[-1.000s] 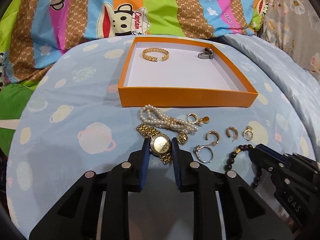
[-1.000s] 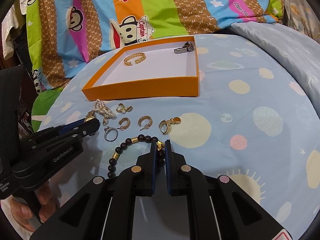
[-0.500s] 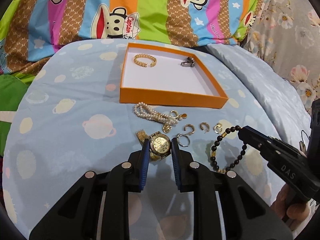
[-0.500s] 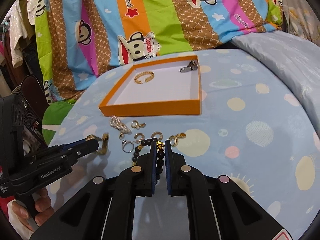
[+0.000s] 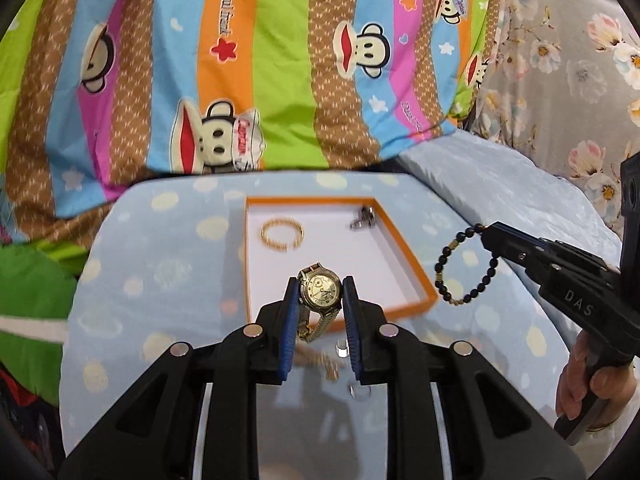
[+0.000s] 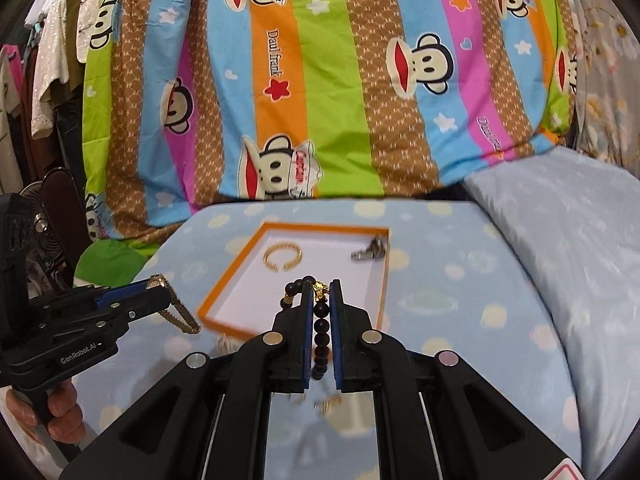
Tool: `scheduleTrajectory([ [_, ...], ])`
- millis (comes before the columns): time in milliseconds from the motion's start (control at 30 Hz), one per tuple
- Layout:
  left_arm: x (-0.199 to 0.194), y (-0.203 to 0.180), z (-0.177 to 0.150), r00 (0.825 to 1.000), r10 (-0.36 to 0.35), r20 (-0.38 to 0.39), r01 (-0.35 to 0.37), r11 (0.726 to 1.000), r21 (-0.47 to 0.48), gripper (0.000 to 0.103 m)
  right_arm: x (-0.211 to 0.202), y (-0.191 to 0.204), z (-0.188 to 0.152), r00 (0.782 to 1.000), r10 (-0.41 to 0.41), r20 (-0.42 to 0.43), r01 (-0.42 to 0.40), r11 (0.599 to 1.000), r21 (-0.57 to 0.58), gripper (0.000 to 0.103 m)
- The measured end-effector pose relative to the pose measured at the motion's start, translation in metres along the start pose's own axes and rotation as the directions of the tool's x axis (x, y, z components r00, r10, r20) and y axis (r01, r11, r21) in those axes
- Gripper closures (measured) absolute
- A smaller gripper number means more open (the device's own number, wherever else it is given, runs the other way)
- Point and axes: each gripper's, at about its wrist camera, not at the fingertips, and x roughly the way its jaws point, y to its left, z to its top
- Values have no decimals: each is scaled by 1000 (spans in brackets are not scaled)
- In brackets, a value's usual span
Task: Organize jewelry
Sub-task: 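Carry the gold watch and bead bracelet into the orange box and release both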
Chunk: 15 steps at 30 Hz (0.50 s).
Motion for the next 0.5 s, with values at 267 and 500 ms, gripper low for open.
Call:
scheduleTrajectory([
  [267, 84, 7, 28, 998, 31, -47, -31, 999, -6, 82, 88, -14, 26, 995, 58, -83, -54, 998, 42, 95],
  [500, 138, 20, 14, 988, 72, -138, -75, 997, -18, 82, 154, -31, 13, 983, -5, -184, 9, 1000, 23, 95],
])
